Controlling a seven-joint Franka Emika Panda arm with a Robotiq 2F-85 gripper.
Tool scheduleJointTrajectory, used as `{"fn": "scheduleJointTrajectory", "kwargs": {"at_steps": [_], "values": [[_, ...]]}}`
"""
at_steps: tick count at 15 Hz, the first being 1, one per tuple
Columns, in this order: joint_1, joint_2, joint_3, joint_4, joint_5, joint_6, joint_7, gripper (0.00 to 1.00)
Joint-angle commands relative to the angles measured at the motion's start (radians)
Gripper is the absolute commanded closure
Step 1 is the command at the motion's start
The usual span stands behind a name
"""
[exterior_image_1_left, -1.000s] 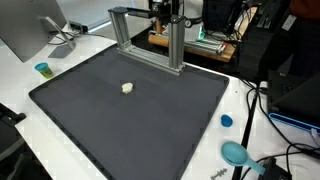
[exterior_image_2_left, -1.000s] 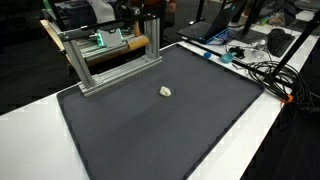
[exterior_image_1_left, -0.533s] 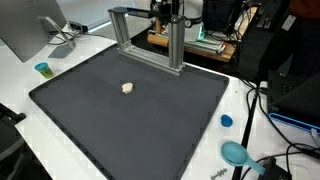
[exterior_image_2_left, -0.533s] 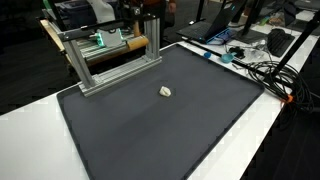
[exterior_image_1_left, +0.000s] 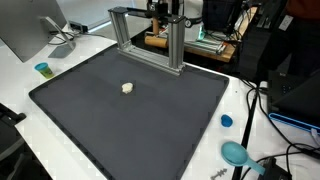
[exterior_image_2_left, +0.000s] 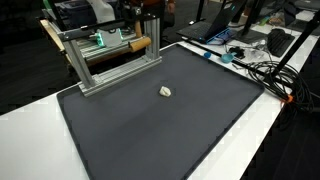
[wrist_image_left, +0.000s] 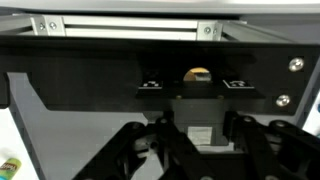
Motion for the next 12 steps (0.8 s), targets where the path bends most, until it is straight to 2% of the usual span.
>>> {"fn": "scheduleJointTrajectory", "kwargs": {"at_steps": [1,5,7,9,10,12], "values": [[-0.013,0.064,-0.018,0.046,0.024,0.15,0.01,0.78],[-0.003,0.221,0.009,0.185,0.022,0.26,0.042,0.78],[-0.004,0.305,0.043,0.278,0.003,0.253,0.075,0.78],[0.007,0.387,0.071,0.378,-0.002,0.197,0.095,0.78],[-0.001,0.29,0.048,0.257,0.0,0.244,0.063,0.53],[0.008,0.363,0.068,0.329,-0.001,0.23,0.081,0.53]]}}
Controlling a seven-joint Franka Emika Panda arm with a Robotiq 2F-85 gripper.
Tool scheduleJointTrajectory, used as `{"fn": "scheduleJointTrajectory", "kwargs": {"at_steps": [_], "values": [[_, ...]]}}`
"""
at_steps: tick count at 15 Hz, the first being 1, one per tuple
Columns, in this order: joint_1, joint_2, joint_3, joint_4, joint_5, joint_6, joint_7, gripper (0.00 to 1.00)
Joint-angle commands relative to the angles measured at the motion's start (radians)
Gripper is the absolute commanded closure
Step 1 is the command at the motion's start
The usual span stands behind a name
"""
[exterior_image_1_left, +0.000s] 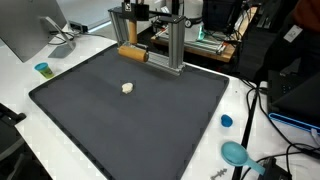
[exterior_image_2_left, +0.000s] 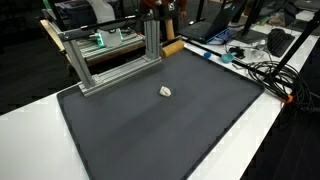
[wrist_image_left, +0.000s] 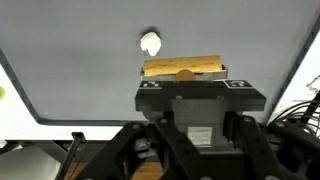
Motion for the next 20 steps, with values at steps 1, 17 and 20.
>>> {"fn": "scheduleJointTrajectory", "kwargs": {"at_steps": [1,17,20], "values": [[0.004,0.02,-0.001,0.018,-0.001,-0.006,0.003,0.53],[-0.022,0.362,-0.036,0.23,-0.089,0.028,-0.046,0.78],[-0.03,0.468,-0.066,0.304,-0.114,0.02,-0.055,0.78]]}}
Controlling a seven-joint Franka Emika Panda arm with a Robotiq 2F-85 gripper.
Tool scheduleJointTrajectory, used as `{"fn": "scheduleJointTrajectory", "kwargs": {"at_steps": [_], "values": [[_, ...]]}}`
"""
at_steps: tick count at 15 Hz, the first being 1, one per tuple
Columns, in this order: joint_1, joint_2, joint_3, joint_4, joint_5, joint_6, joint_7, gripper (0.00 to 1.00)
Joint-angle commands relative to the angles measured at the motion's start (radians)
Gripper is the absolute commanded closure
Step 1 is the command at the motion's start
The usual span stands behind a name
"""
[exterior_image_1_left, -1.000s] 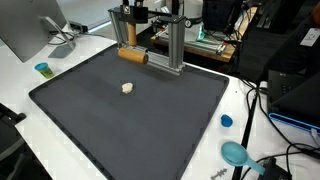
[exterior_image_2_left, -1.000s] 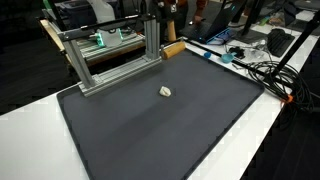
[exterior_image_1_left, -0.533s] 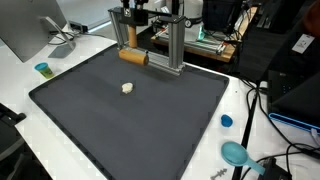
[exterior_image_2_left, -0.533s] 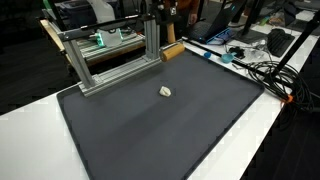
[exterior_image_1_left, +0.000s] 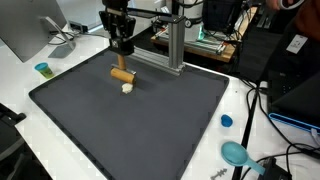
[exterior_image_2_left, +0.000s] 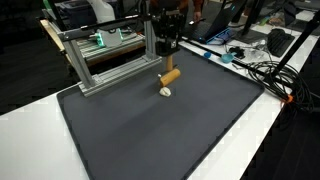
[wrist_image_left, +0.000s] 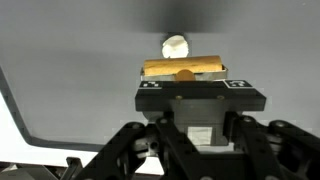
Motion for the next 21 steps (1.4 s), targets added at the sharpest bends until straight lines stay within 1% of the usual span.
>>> {"fn": "scheduleJointTrajectory", "kwargs": {"at_steps": [1,4,5,6,7,9,12,13,16,18,19,21], "values": [[-0.013,0.127,-0.032,0.121,-0.015,-0.025,-0.028,0.78],[-0.035,0.153,-0.029,0.145,0.06,-0.067,-0.093,0.78],[-0.018,0.147,-0.039,0.104,0.015,-0.02,-0.046,0.53],[-0.023,0.157,-0.039,0.115,0.028,-0.025,-0.059,0.53],[-0.025,0.161,-0.039,0.121,0.034,-0.03,-0.066,0.78],[-0.027,0.136,-0.035,0.1,0.055,-0.013,-0.062,0.78],[-0.039,0.061,-0.032,0.052,0.104,0.035,-0.067,0.78],[-0.036,0.041,-0.037,0.04,0.099,0.042,-0.061,0.78],[-0.023,0.002,-0.043,0.019,0.062,0.015,-0.037,0.78],[-0.018,0.001,-0.041,0.008,0.047,0.002,-0.023,0.78],[-0.016,0.006,-0.036,0.0,0.058,0.009,-0.024,0.78],[-0.005,0.025,-0.038,-0.01,0.035,0.028,0.025,0.78]]}}
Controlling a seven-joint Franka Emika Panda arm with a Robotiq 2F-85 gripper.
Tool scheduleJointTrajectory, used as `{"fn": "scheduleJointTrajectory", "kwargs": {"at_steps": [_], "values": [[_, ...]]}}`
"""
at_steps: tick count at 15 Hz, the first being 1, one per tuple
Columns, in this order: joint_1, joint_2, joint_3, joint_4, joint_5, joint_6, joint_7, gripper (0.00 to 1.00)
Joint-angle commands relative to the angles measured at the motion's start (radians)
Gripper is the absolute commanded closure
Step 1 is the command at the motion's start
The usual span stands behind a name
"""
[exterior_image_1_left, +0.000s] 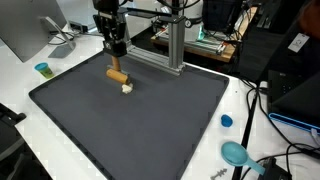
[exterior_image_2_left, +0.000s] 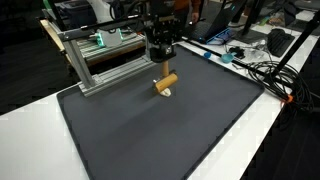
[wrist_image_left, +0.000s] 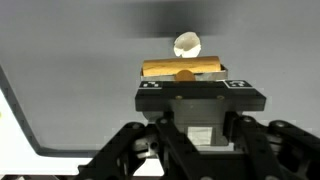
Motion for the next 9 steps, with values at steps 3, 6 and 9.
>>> {"fn": "scheduleJointTrajectory", "kwargs": {"at_steps": [3,6,9], "values": [[0.027,0.019,-0.004,-0.036,-0.042,0.026,0.107,0.78],[0.038,0.055,-0.009,-0.027,-0.055,0.064,0.159,0.78],[0.051,0.091,-0.019,-0.01,-0.114,0.052,0.206,0.78]]}}
